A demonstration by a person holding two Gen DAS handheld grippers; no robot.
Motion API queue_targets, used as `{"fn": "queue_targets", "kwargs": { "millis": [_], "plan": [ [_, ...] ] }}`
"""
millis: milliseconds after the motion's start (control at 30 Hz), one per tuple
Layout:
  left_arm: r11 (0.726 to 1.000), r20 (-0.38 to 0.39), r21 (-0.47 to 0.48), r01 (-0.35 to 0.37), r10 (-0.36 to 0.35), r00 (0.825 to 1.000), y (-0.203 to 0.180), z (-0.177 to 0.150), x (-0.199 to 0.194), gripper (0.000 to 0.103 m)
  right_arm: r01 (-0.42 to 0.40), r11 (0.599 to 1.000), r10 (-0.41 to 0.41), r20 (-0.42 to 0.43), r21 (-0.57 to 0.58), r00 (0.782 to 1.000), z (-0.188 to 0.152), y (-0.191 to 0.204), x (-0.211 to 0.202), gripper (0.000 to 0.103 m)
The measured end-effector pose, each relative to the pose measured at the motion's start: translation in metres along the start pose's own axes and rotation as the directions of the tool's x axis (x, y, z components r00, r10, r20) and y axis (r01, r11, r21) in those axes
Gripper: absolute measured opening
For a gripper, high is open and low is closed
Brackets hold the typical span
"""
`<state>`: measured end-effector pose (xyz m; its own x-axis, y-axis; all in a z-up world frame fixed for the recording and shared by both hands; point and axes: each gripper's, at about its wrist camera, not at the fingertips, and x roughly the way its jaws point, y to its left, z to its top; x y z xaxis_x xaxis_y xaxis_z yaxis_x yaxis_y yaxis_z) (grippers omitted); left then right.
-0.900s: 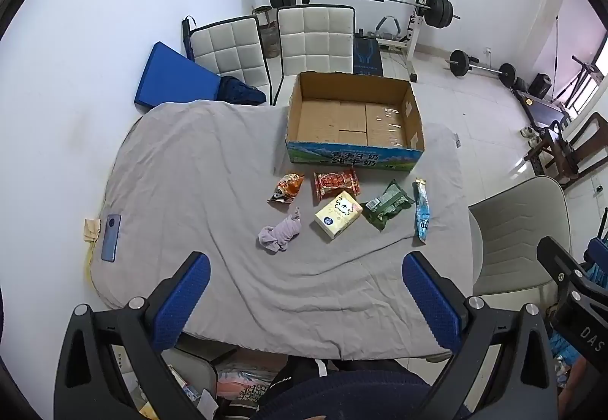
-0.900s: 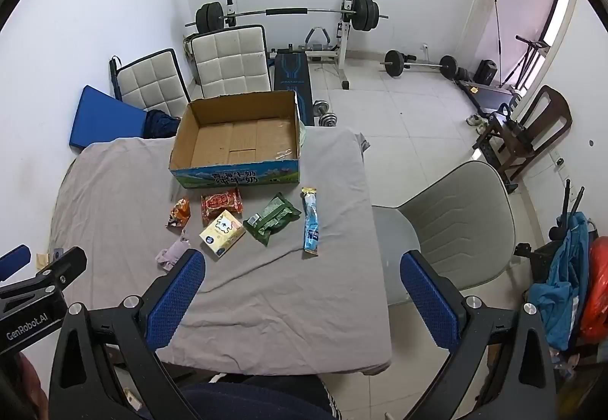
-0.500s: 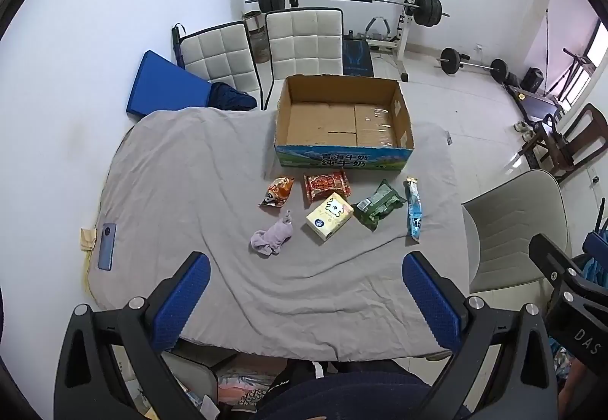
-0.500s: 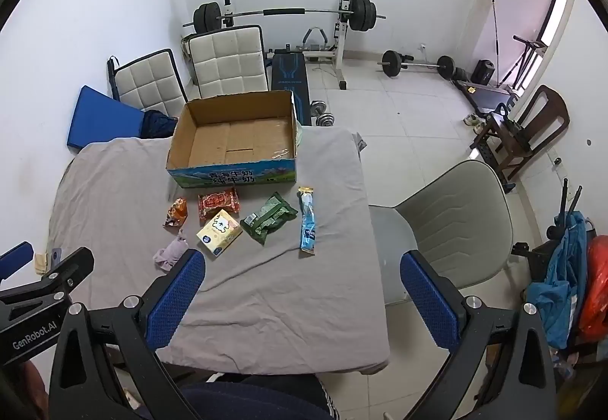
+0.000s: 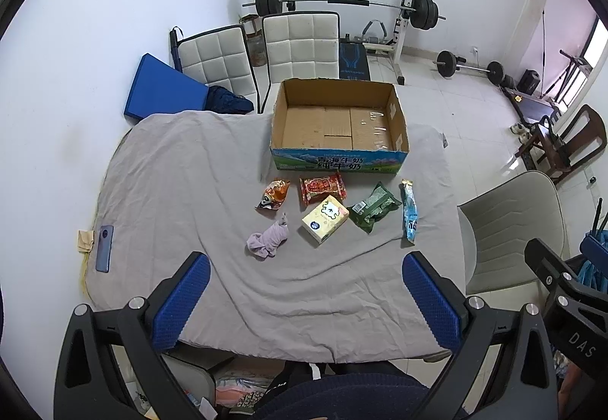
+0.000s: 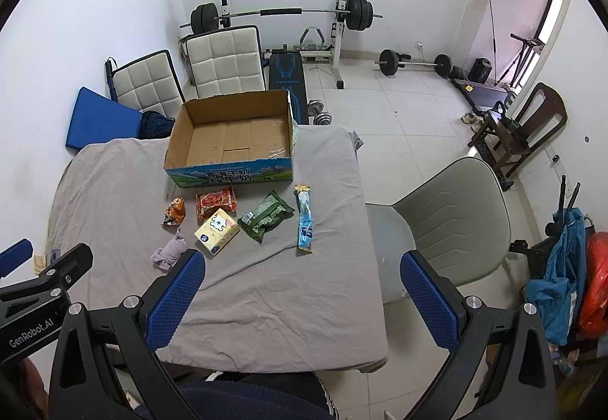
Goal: Organize soft objects
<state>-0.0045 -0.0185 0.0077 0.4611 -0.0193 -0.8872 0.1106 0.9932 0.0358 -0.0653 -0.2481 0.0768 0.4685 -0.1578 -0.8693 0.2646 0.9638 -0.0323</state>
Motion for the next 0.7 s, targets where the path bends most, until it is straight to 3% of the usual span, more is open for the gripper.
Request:
{"fn": "queue_targets", "kwargs": {
  "millis": [700],
  "plan": [
    [1.000, 0.019, -0.003, 0.000, 0.001, 1.000, -0.0009, 0.0013, -0.0036, 0.103, 0.003, 1.000, -0.003, 0.017, 0.011, 1.000, 0.0066, -0.0016, -0.0055, 0.103]
  ]
}}
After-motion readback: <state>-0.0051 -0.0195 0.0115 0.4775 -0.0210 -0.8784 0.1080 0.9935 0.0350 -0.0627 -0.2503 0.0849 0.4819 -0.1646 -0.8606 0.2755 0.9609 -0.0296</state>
